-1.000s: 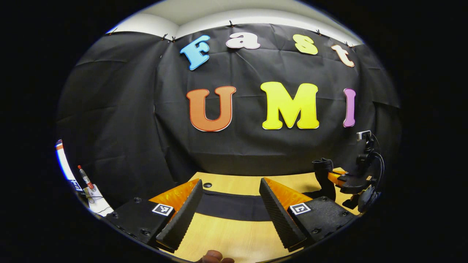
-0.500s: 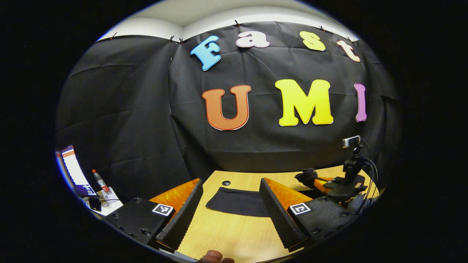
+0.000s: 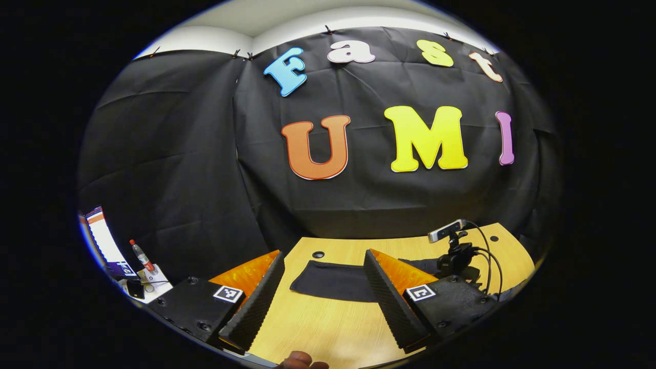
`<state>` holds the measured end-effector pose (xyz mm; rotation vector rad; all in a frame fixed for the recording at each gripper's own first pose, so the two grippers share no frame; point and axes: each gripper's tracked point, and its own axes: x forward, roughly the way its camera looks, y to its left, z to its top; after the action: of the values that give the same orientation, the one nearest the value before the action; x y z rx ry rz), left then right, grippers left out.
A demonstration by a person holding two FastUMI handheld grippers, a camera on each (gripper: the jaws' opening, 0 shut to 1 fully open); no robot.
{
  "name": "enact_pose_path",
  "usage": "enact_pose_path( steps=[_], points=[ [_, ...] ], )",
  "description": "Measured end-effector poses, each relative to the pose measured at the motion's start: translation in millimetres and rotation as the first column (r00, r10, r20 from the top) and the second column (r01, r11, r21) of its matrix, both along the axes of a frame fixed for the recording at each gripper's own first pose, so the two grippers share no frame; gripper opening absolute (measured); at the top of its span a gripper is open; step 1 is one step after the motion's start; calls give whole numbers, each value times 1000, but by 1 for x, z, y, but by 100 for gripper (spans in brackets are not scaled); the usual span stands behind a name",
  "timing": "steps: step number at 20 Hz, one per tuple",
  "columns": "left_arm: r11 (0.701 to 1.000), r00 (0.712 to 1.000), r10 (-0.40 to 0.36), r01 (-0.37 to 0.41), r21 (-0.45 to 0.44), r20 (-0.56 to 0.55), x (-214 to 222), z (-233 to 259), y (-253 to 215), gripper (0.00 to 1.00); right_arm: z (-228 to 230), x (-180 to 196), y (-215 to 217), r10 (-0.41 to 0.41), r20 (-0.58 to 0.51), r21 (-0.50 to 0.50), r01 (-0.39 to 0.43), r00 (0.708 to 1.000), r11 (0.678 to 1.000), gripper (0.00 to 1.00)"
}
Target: Grasp the waist and the cuffs of the jeans and fold them to make the two legs overlap; first hold the waist and fold one-third of the jeans toward the cuffs, then hold the cuffs and fold the remaining one-third in the same direction to finish folding.
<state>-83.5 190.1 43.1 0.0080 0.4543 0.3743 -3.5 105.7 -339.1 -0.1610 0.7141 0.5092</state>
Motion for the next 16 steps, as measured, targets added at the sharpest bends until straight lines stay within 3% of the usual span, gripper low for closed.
enact_pose_path(
  steps=[8, 11, 12, 13, 15, 16],
  points=[
    [999, 1000, -7, 8, -40, 12, 6, -11, 4, 99, -21, -7, 2, 47, -42, -60, -49, 998, 997, 2],
    [997, 1000, 3, -1, -79, 30, 9, -23, 9, 99, -25, -13, 4, 99, -67, -79, -104, 993, 991, 7],
    [995, 999, 8, -5, -96, 32, 9, -28, 11, 100, -23, -13, 4, 108, -66, -81, -113, 992, 990, 22],
    [994, 999, 8, -4, -110, 40, 10, -31, 13, 100, -22, -14, 5, 120, -69, -82, -125, 990, 989, 22],
    [993, 999, 25, -19, -115, 46, 12, -37, 23, 99, -12, -18, 11, 149, -66, -59, -153, 987, 986, 31],
    [992, 998, 33, -27, -123, 47, 12, -41, 28, 99, -8, -16, 16, 154, -53, -47, -157, 987, 987, 52]
  ],
)
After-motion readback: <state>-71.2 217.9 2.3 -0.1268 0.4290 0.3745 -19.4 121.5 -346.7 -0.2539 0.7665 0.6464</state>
